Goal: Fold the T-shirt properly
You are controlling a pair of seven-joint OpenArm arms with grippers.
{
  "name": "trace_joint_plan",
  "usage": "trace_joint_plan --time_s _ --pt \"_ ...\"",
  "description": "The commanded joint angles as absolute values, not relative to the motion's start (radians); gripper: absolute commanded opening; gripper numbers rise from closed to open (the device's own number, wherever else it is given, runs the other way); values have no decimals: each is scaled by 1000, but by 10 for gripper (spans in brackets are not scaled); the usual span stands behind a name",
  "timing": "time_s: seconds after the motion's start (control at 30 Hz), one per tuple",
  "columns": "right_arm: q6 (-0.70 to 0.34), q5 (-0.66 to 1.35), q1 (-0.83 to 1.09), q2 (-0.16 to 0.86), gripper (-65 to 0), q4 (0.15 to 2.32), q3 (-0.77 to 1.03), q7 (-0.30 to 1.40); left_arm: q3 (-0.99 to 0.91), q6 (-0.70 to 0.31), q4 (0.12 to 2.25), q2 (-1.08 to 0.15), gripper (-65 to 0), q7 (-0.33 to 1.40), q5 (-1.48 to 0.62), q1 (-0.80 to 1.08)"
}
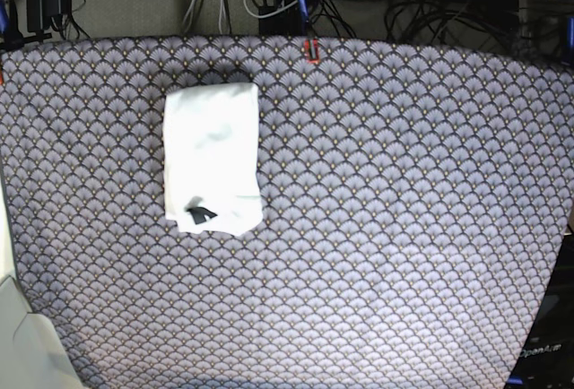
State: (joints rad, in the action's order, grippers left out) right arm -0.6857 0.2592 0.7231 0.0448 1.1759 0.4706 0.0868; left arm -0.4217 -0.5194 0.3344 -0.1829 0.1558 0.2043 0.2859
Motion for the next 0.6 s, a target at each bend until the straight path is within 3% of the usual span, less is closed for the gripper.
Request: trace_joint_plan --time_s 0.0,0.07,0.17,0.27,0.57 --pt "-698 269 722 51 -566 1165 473 70 -421 -479 341 -197 -650 142 200 277" --pt "-698 268 700 65 -566 1115 470 70 -418 -378 343 -193 -618 136 202 274" --pt "-698 209 633 96 -576 978 452 68 -386 -282 343 -189 -650 136 203 248" --pt "-698 127 555 114 -648 822 453 42 -325 -271 340 -188 -646 134 194 225" --pt "-698 -116 394 120 -650 412 447 -252 -305 -266 334 -171 -646 136 191 205"
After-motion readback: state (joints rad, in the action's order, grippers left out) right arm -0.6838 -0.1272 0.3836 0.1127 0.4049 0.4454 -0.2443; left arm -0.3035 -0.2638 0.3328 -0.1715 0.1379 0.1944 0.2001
